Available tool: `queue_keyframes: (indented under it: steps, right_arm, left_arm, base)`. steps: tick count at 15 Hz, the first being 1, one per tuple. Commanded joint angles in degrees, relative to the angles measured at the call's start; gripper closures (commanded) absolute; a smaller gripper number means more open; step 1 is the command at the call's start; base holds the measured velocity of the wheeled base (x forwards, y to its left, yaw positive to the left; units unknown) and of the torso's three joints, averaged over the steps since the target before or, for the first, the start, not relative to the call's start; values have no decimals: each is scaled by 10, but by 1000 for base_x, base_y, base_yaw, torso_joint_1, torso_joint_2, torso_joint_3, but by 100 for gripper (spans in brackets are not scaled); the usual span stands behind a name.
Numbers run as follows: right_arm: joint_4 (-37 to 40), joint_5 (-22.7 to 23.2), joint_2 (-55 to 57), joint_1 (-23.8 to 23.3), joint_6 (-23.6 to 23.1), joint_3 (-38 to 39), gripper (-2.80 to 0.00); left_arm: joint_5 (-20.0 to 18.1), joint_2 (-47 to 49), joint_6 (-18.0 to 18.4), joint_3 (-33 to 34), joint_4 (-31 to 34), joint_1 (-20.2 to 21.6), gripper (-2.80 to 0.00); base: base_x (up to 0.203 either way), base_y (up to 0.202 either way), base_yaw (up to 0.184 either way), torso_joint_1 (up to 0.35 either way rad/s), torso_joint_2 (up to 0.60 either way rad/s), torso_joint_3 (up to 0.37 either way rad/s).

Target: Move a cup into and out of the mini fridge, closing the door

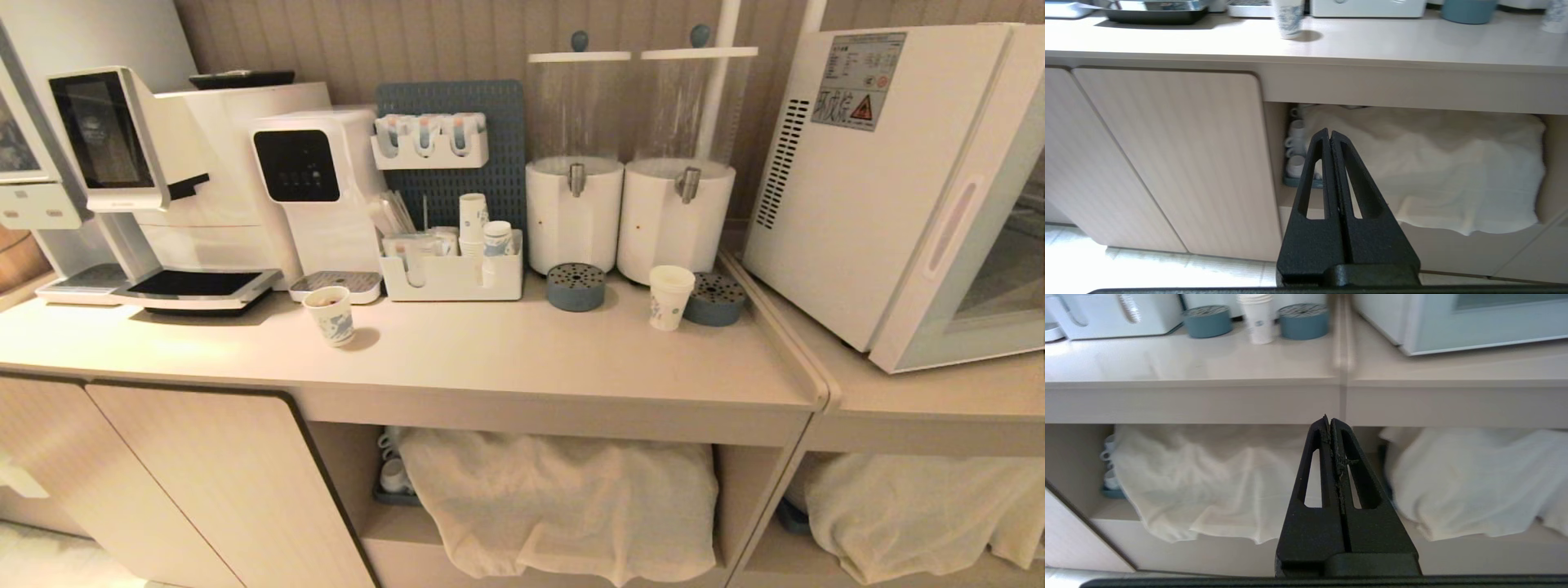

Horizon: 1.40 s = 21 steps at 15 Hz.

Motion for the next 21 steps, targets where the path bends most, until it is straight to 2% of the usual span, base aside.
queue_keyframes:
  steps: [1,10,21]
  right_arm:
    - [0,0,0,0,0,0,0]
    - [-3,0,0,0,2,0,0]
    - [-4,0,0,0,2,1,0]
  left_arm:
    - [0,-1,0,0,0,0,0]
    - [0,-1,0,0,0,0,0]
    - [0,-1,2,0,0,0,0]
  base:
    - [0,190,-1,2,-1,2]
    - [0,183,0,3,0,2]
    - [0,8,0,0,1,0]
